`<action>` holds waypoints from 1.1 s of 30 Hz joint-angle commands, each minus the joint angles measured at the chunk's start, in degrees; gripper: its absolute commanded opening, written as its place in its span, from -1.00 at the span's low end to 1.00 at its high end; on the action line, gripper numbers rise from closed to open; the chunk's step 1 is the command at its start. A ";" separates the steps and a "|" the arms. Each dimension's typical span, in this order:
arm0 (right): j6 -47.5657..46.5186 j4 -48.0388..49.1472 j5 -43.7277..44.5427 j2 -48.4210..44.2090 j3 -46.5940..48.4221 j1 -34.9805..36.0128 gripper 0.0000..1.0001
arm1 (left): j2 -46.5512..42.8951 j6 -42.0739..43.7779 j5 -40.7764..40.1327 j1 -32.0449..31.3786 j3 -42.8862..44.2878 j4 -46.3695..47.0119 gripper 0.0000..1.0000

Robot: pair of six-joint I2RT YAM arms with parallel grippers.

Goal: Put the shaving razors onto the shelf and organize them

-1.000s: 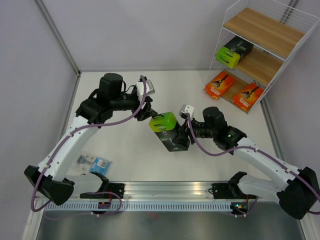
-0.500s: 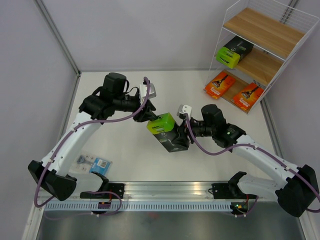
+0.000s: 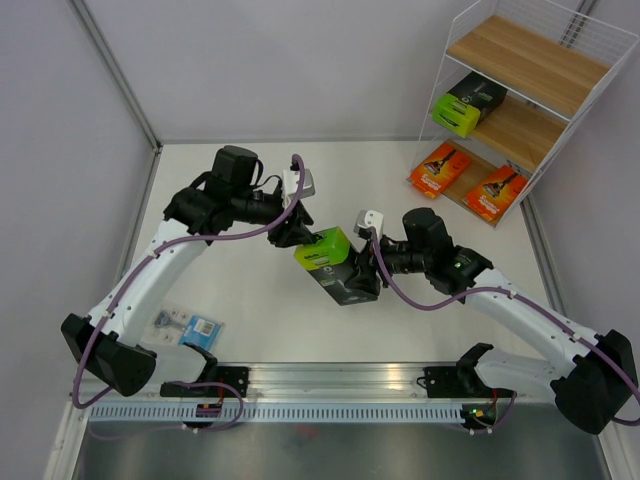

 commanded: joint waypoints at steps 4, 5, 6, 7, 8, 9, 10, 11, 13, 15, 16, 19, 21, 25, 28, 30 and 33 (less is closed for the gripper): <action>-3.29 3.80 -3.70 -1.57 4.57 -0.12 -0.10 | -0.49 3.63 3.37 0.82 1.56 -2.42 0.18; -3.46 3.54 -3.70 -1.65 4.57 -0.12 -0.11 | -0.58 3.64 3.63 0.91 1.57 -2.51 0.11; -3.64 3.54 -3.70 -1.74 4.66 -0.12 -0.11 | -0.66 3.81 4.16 1.09 1.57 -2.69 0.06; -3.90 3.54 -3.70 -2.09 4.66 0.05 -0.11 | -0.66 3.90 4.95 1.35 1.74 -2.95 0.04; -4.08 3.71 -3.87 -2.09 4.74 -0.12 -0.11 | -0.58 4.07 5.56 1.44 2.00 -3.04 0.02; -4.16 3.80 -3.96 -2.27 4.75 -0.12 -0.11 | -0.40 4.25 6.01 1.53 2.09 -3.82 0.02; -4.25 3.89 -4.05 -2.44 4.75 -0.12 -0.11 | -0.23 4.42 6.97 1.61 2.27 -4.27 0.02; -4.51 4.06 -3.96 -2.45 4.75 -0.12 -0.11 | 0.12 4.69 7.59 1.61 2.53 -4.79 0.05; -4.69 3.89 -4.23 -2.27 5.10 -0.12 -0.12 | 0.21 5.65 9.51 1.53 2.53 -6.11 0.06; -4.87 3.71 -4.32 -2.09 5.71 -0.12 -0.11 | 0.04 5.92 9.88 1.61 2.27 -6.21 0.04; -5.04 3.71 -4.49 -1.83 5.89 -0.12 -0.11 | 0.04 6.01 10.31 1.61 2.18 -6.47 0.01; -5.48 3.80 -4.05 -1.30 6.15 -0.12 -0.11 | -0.05 6.27 11.10 1.61 2.18 -6.65 -0.15; -5.48 3.80 -3.96 -0.86 6.24 -0.03 -0.11 | 0.04 6.10 10.93 1.61 2.18 -6.73 -0.34; -4.52 4.68 -3.17 -0.69 5.72 -0.03 -0.12 | 0.57 5.22 10.58 1.61 2.53 -6.30 -0.95; -2.59 5.73 -1.69 -0.42 4.40 -0.12 0.00 | 1.27 1.36 9.53 1.70 2.62 -2.27 -0.95; -0.49 6.08 0.95 -0.34 3.61 -0.12 0.38 | 2.14 -2.42 9.00 1.61 2.71 1.60 -0.95; 3.03 5.91 6.22 -0.60 2.20 -0.12 0.81 | 2.85 -9.79 5.85 1.96 2.45 8.11 -0.95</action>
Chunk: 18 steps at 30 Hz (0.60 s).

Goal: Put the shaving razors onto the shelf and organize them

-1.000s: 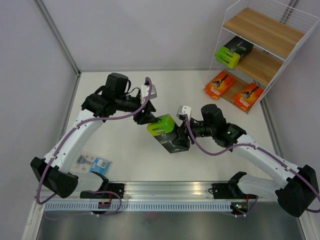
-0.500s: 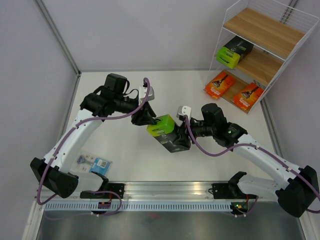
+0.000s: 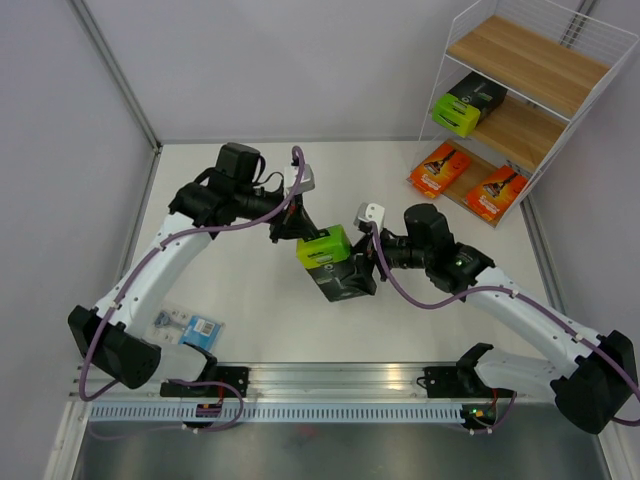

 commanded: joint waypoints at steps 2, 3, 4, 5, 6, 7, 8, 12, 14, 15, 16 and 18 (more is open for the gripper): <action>6.50 5.21 7.30 -1.47 -1.02 -0.03 0.96 | 1.78 -13.30 -2.32 0.68 1.31 11.75 -0.95; 7.47 5.21 10.10 -2.52 -1.63 -0.12 0.96 | 2.13 -14.90 -2.50 0.94 1.13 14.20 -0.95; 8.00 5.12 11.87 -3.32 -2.33 -0.21 0.96 | 2.40 -16.31 -3.37 0.94 1.04 15.09 -0.95; 8.96 5.29 13.89 -5.06 -3.82 -0.21 0.96 | 2.83 -19.72 -3.99 1.03 0.78 16.41 -0.95; 11.06 5.56 15.74 -6.04 -4.71 -0.38 0.96 | 3.19 -21.23 -5.56 0.94 0.69 17.46 -0.95; 11.86 5.73 18.80 -7.00 -5.67 -0.56 0.96 | 3.36 -23.07 -5.84 1.03 0.52 19.82 -0.95; 14.74 6.52 20.14 -8.06 -7.33 -0.65 0.96 | 3.89 -25.96 -5.93 1.03 0.52 20.46 -0.95; 26.24 10.99 25.07 -13.42 -11.73 -1.79 0.96 | 4.95 -33.09 -7.76 0.94 1.13 22.39 -0.95; 30.38 13.10 25.25 -13.78 -12.79 -1.88 0.96 | 5.04 -33.89 -9.09 0.94 1.04 22.31 -0.95; 31.90 13.99 24.90 -13.69 -13.24 -1.88 0.96 | 4.60 -34.08 -10.92 0.94 0.96 22.22 -0.95; 32.95 14.00 23.94 -13.61 -13.94 -1.88 0.96 | 4.34 -33.90 -12.16 0.94 0.26 21.96 -0.95; 36.20 17.42 24.10 -12.91 -14.55 -1.88 0.96 | 3.11 -32.41 -19.67 0.85 -0.89 20.91 -0.95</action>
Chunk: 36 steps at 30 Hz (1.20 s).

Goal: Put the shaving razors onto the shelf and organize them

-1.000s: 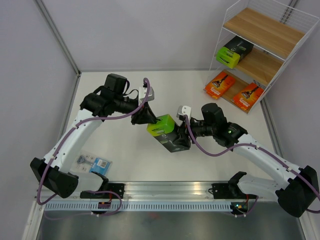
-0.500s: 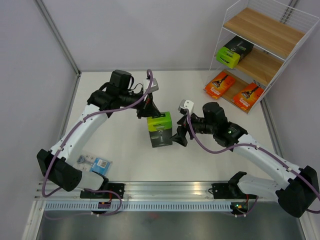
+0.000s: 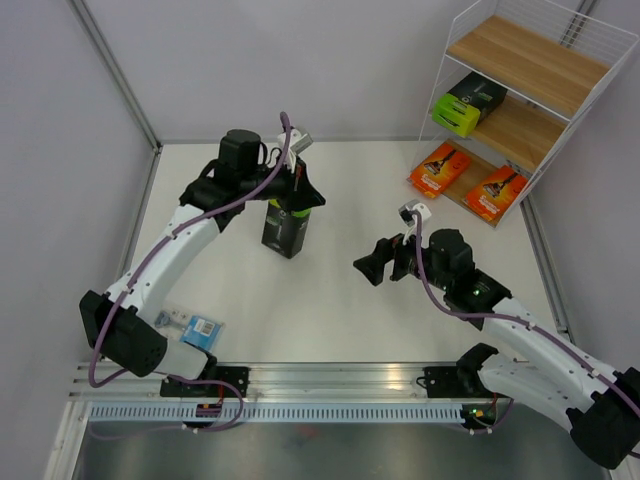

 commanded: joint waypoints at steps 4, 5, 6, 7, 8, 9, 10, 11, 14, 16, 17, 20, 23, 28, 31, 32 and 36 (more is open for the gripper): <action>10.96 9.02 0.96 2.73 -1.38 -0.04 0.96 | 0.30 -3.17 -31.91 0.20 -1.12 -1.12 -0.73; 11.22 9.63 0.35 3.96 -1.29 -0.04 0.96 | 1.27 -5.01 -34.91 0.81 -0.50 -3.39 -0.70; 11.48 10.07 -0.09 4.49 -1.21 -0.04 0.96 | 2.76 -5.81 -37.82 1.16 0.46 -4.10 -0.67; 11.75 10.42 -0.10 5.02 -1.12 -0.04 0.96 | 3.21 -6.95 -38.89 1.43 0.56 -4.46 -0.65; 12.27 10.60 0.34 5.81 -1.03 -0.04 0.96 | 3.56 -9.40 -39.77 2.21 0.56 -4.55 -0.58; 12.54 10.69 1.12 6.16 -1.03 -0.04 0.96 | 4.09 -10.47 -41.52 2.48 0.56 -4.46 -0.46; 12.72 10.95 1.22 6.51 -1.12 -0.04 0.96 | 5.14 -11.96 -43.28 2.75 0.73 -4.46 -0.32; 12.98 10.95 1.31 7.21 -1.12 -0.04 0.96 | 6.10 -12.15 -45.47 3.36 0.99 -4.46 -0.19; 15.09 11.30 3.33 8.54 -1.64 -0.04 0.96 | 11.72 -13.29 -48.47 5.55 3.54 -4.55 0.36; 17.28 12.09 5.17 9.06 -2.69 -0.04 0.96 | 15.58 -14.34 -48.30 8.44 6.61 -4.64 0.49; 19.38 12.53 5.52 9.24 -3.05 -0.04 0.96 | 19.00 -15.04 -46.65 9.59 7.75 -4.73 0.50; 22.55 14.46 6.84 8.81 -5.15 -0.04 0.96 | 25.25 -17.77 -42.34 13.46 10.75 -4.38 0.50; 23.96 15.17 9.21 7.93 -7.35 -0.04 0.96 | 29.21 -18.39 -39.70 14.26 11.98 -3.32 0.50; 23.53 14.38 11.15 8.45 -7.80 -0.04 0.96 | 31.86 -23.12 -38.63 14.26 8.48 -1.65 0.42; 23.53 13.77 11.41 9.50 -7.01 -0.04 0.96 | 31.25 -25.86 -36.36 14.26 3.73 1.59 0.15; 23.61 13.42 11.68 9.77 -6.83 -0.04 0.96 | 30.82 -26.47 -34.00 14.26 2.59 2.47 0.09; 24.84 11.49 14.13 11.08 -6.13 -0.04 0.96 | 28.79 -29.02 -29.24 14.09 -4.00 6.86 -0.08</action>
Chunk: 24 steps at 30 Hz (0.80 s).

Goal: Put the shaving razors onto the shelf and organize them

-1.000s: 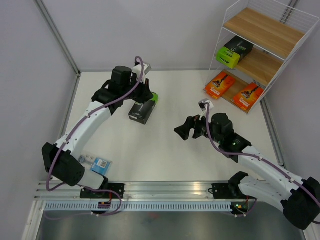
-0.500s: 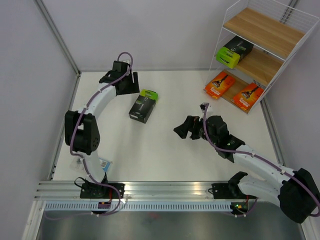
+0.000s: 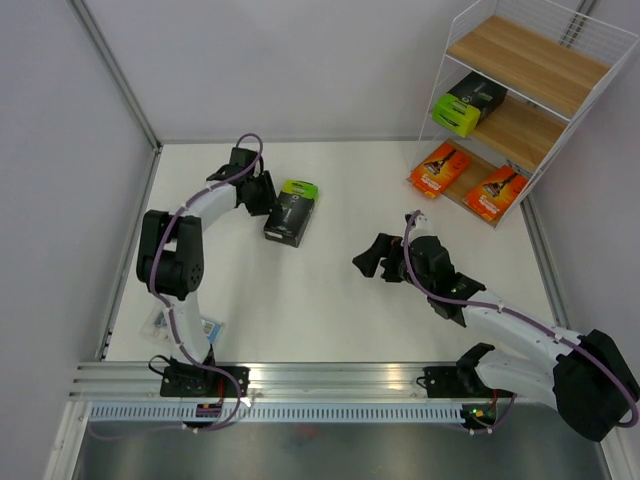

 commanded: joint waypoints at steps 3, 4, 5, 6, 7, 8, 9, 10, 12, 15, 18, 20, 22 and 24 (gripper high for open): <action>3.01 -1.40 3.80 1.04 1.63 -0.04 0.96 | -4.70 -7.61 7.47 -0.67 -8.71 5.65 -0.14; 3.37 -1.75 3.98 0.60 1.37 -0.04 0.96 | -5.40 -8.58 7.82 -1.37 -10.04 6.18 -0.15; 4.24 -1.75 4.07 0.33 1.11 -0.04 0.96 | -7.24 -9.37 8.78 -1.98 -12.93 6.97 -0.16; 4.68 -1.92 4.16 -0.45 0.32 -0.04 0.96 | -8.39 -10.95 9.06 -2.68 -14.26 8.81 -0.18; 5.12 -1.93 4.85 -0.89 -0.12 -0.04 0.96 | -9.36 -11.66 8.62 -5.04 -15.58 9.61 -0.18; 5.82 -2.27 5.56 -1.51 -0.47 -0.04 0.96 | -11.37 -12.27 7.84 -6.46 -17.42 10.57 -0.19; 6.18 -3.50 6.35 -2.12 -1.09 -0.04 0.96 | -12.00 -13.58 7.22 -8.12 -17.87 11.02 -0.19; 6.53 -4.38 8.36 -3.35 -1.27 -0.04 0.96 | -12.35 -14.12 6.08 -11.71 -18.05 11.54 -0.20; 7.50 -7.44 10.39 -4.93 -1.71 -0.13 0.96 | -11.74 -15.87 4.50 -15.77 -17.00 11.64 -0.21; 8.55 -12.01 14.25 -9.75 -2.23 -0.22 0.96 | -9.38 -18.59 0.54 -24.03 -14.63 11.55 -0.27; 10.22 -17.97 19.08 -16.93 -3.37 -0.65 0.96 | -10.32 -23.15 -4.01 -32.71 -14.27 11.46 -0.31; 10.31 -19.58 20.32 -18.98 -3.64 -0.74 0.96 | -11.29 -23.35 -4.82 -32.92 -15.32 11.20 -0.30; 10.66 -20.73 20.94 -20.40 -3.82 -0.83 0.96 | -15.16 -21.78 -6.92 -31.61 -16.12 10.50 -0.28; 10.40 -20.74 20.16 -21.20 -4.26 -1.01 0.96 | -18.05 -16.78 -5.46 -27.86 -15.42 9.88 -0.21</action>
